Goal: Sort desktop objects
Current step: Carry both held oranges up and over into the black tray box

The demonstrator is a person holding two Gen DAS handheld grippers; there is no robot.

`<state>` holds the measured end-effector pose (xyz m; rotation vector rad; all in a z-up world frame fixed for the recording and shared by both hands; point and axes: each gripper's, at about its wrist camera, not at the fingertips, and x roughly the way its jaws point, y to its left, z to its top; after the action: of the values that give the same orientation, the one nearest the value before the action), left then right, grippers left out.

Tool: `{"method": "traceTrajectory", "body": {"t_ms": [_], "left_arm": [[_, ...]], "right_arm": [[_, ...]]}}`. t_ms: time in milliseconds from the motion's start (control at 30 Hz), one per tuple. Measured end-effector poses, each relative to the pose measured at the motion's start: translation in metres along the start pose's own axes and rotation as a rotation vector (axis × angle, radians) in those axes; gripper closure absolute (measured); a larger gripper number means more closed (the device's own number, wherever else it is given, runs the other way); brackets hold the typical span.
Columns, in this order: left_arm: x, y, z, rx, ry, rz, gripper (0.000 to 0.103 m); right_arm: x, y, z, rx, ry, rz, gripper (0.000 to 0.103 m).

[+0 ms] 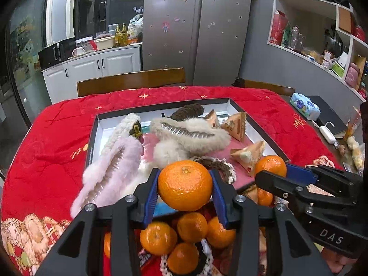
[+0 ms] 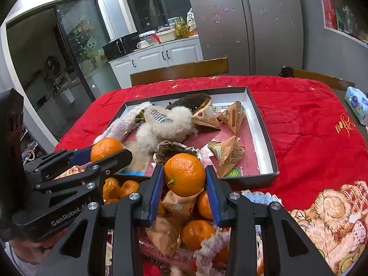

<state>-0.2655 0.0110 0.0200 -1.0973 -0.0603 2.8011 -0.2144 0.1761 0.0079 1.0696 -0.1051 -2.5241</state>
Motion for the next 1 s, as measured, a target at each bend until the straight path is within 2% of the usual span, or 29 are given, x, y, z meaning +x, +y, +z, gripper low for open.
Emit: {"method": "traceTrajectory", "body": {"t_ms": [400,533,667,733,800,1000], "left_arm": [[0.037,0.001,0.000,0.019,0.056,-0.012,0.059],[0.050,0.000,-0.002,0.023,0.097,-0.023,0.059],[0.058,-0.001,-0.001,0.028,0.143,-0.032,0.059],[0.062,-0.001,-0.001,0.022,0.168,-0.015,0.059],[0.067,0.002,-0.002,-0.008,0.194,-0.043,0.059],[0.070,0.006,-0.001,-0.024,0.199,-0.043,0.059]], "right_arm": [[0.041,-0.011,0.016,0.006,0.047,0.025,0.068],[0.055,-0.014,0.017,0.006,0.080,0.006,0.068],[0.067,-0.024,0.017,0.031,0.122,0.040,0.068],[0.069,-0.026,0.019,0.026,0.129,0.032,0.068],[0.073,-0.031,0.020,0.041,0.144,0.021,0.068],[0.077,-0.030,0.021,0.016,0.175,-0.005,0.068]]}}
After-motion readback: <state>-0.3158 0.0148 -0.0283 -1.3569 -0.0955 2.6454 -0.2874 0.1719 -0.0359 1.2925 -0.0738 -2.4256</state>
